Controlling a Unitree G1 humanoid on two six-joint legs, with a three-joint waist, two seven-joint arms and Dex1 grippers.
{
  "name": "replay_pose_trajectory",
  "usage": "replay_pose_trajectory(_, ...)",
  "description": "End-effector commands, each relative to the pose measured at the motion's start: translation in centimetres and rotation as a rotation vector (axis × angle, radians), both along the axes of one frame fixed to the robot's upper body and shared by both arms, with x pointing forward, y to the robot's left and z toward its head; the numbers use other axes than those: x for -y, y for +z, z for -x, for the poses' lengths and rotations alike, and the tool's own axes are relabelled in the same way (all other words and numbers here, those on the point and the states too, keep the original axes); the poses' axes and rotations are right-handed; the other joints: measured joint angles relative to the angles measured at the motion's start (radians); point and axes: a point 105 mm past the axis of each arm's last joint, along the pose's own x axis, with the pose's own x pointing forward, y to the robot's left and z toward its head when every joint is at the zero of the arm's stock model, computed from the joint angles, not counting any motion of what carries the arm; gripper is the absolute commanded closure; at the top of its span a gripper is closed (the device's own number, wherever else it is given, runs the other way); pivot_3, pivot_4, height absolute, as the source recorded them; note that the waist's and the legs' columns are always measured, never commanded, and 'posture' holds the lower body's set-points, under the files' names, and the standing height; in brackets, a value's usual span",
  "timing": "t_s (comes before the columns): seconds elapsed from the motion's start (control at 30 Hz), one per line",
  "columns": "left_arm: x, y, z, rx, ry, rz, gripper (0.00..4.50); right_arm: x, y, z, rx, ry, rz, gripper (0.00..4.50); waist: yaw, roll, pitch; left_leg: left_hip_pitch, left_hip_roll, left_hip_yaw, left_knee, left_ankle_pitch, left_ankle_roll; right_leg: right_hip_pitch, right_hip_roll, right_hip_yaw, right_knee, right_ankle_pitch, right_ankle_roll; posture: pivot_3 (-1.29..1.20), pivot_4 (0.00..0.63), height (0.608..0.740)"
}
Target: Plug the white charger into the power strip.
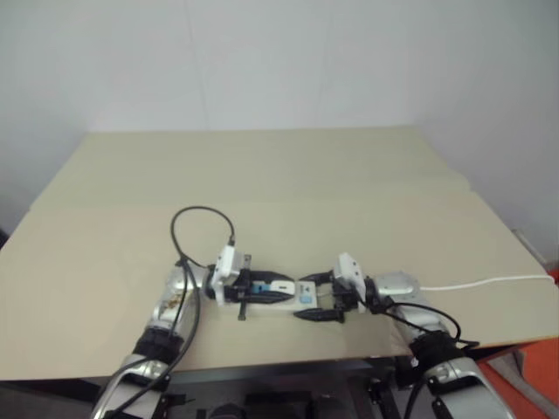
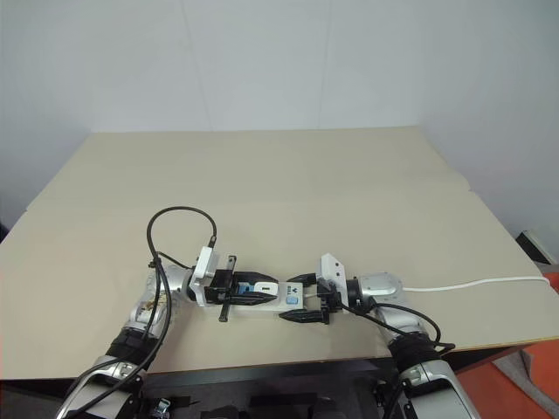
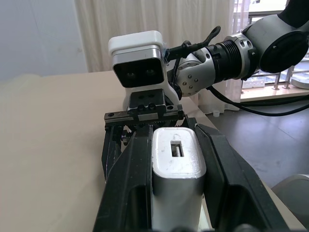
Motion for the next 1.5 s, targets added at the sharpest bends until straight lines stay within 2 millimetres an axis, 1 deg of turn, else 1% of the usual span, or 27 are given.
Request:
replay_pose_trajectory(0.03,-1.2,-2.1,-0.5,-0.064,0.057,-0.116,3.47,0.1,0.1,0.5,-0.001,0.027,0.006,1.06,0.000,0.000,0.000,0.000,0.000,0.000,0.000,0.000,0.000,0.000,0.000,0.000,0.000,0.000,0.000,0.00,0.150,0.740)
replay_pose_trajectory(0.23,-1.3,-2.4,-0.6,-0.083,0.067,-0.179,3.47,0.0,0.1,0.5,-0.001,0.029,0.000,1.06,0.000,0.001,-0.001,0.001,0.000,0.000,0.000,0.000,0.000,0.001,0.000,0.000,-0.001,0.000,0.000,0.00,0.150,0.740)
replay_pose_trajectory(0.3,-1.3,-2.3,-0.6,-0.085,0.067,-0.181,2.76,-0.1,0.1,0.5,-0.002,0.030,-0.001,1.06,0.000,0.001,-0.001,0.001,0.000,0.000,0.000,0.000,0.000,0.002,0.000,0.000,-0.001,0.000,0.000,0.00,0.150,0.740)
replay_pose_trajectory(0.33,-1.2,-2.2,-0.6,-0.082,0.069,-0.176,2.57,-0.1,0.1,0.5,-0.002,0.031,-0.001,1.06,-0.003,0.001,-0.001,0.001,0.000,0.000,0.000,0.000,0.000,0.002,0.000,0.000,-0.001,0.000,0.000,0.00,0.150,0.740)
replay_pose_trajectory(0.4,-1.2,-2.0,-0.6,-0.078,0.069,-0.174,2.00,-0.2,0.2,0.5,-0.002,0.033,-0.002,1.06,-0.001,0.002,-0.002,0.001,0.000,0.000,-0.001,0.000,0.000,0.001,0.000,0.000,-0.001,0.000,0.000,0.00,0.150,0.740)
replay_pose_trajectory(0.43,-1.1,-1.9,-0.7,-0.073,0.072,-0.167,1.59,-0.2,0.2,0.5,-0.002,0.033,-0.003,1.06,-0.001,0.002,-0.002,0.001,0.000,0.000,-0.001,0.000,0.000,0.002,0.000,0.000,-0.001,0.000,0.000,0.00,0.150,0.740)
replay_pose_trajectory(0.6,-1.2,-1.4,-0.8,-0.058,0.077,-0.151,0.03,-0.4,0.2,0.5,-0.001,0.038,-0.005,1.06,-0.001,0.002,-0.002,0.001,0.000,0.000,-0.001,0.000,0.000,0.002,0.000,0.000,-0.001,0.000,0.000,0.00,0.150,0.740)
replay_pose_trajectory(0.67,-1.3,-0.9,-0.9,-0.049,0.080,-0.137,0.03,-0.5,0.1,0.5,-0.001,0.040,-0.005,1.06,-0.001,0.002,-0.002,0.001,0.000,0.000,-0.001,0.000,0.000,0.002,0.000,0.000,-0.001,0.000,0.000,0.00,0.150,0.740)
replay_pose_trajectory(0.77,-1.8,0.7,-1.0,-0.029,0.077,-0.116,0.03,-0.6,0.1,0.5,-0.004,0.046,-0.003,1.06,-0.003,0.002,-0.002,0.001,0.000,0.000,-0.001,0.000,0.000,0.001,0.000,0.000,-0.001,0.000,0.000,0.00,0.150,0.740)
replay_pose_trajectory(0.83,-2.5,1.9,-1.0,-0.022,0.069,-0.120,0.00,-0.6,0.0,0.5,-0.005,0.049,-0.004,0.34,-0.006,0.002,-0.002,0.000,0.000,0.000,-0.001,0.000,0.000,0.000,0.001,0.000,-0.001,0.000,0.000,0.00,0.150,0.740)
replay_pose_trajectory(0.87,-2.8,2.4,-1.1,-0.020,0.072,-0.126,0.00,-0.6,0.0,0.5,-0.006,0.050,-0.004,0.07,-0.006,0.002,-0.002,-0.001,0.001,0.000,-0.001,0.000,0.000,-0.002,0.001,0.000,-0.001,0.000,0.000,0.00,0.150,0.740)
replay_pose_trajectory(1.0,-4.9,3.8,-1.1,0.024,0.093,-0.169,0.00,-0.4,0.2,0.3,-0.002,0.049,-0.007,0.03,-0.006,0.002,-0.001,-0.003,0.000,0.000,-0.001,0.000,0.000,-0.003,0.000,0.000,-0.001,0.000,0.000,0.00,0.150,0.740)
replay_pose_trajectory(1.1,-6.4,4.7,-0.8,0.040,0.117,-0.197,0.00,0.4,0.8,-0.4,0.050,0.006,0.004,0.03,-0.004,0.002,-0.001,-0.003,0.000,0.000,-0.001,0.000,0.000,-0.003,0.000,0.000,-0.001,0.000,0.000,0.00,0.150,0.740)
replay_pose_trajectory(1.27,-8.0,4.5,-0.1,0.023,0.119,-0.259,0.00,2.1,2.2,-0.9,0.097,-0.032,0.014,0.03,0.001,0.002,-0.001,-0.004,0.000,0.000,-0.001,0.000,0.000,-0.003,0.000,0.000,-0.002,0.000,0.000,0.00,0.150,0.740)
replay_pose_trajectory(1.37,-8.6,4.7,-0.1,0.032,0.135,-0.278,0.00,3.2,3.2,-0.9,0.121,-0.050,0.015,0.03,0.007,0.002,-0.001,-0.006,0.000,0.000,-0.001,0.000,0.000,-0.005,0.000,-0.001,-0.002,0.000,0.000,0.00,0.150,0.740)
replay_pose_trajectory(1.5,-9.8,5.4,-0.3,0.050,0.167,-0.317,0.00,4.7,4.6,-0.3,0.161,-0.072,0.015,0.03,0.017,0.002,-0.001,-0.006,0.000,0.003,0.000,0.000,0.000,-0.005,0.000,-0.002,-0.002,0.000,0.000,0.00,0.150,0.740)
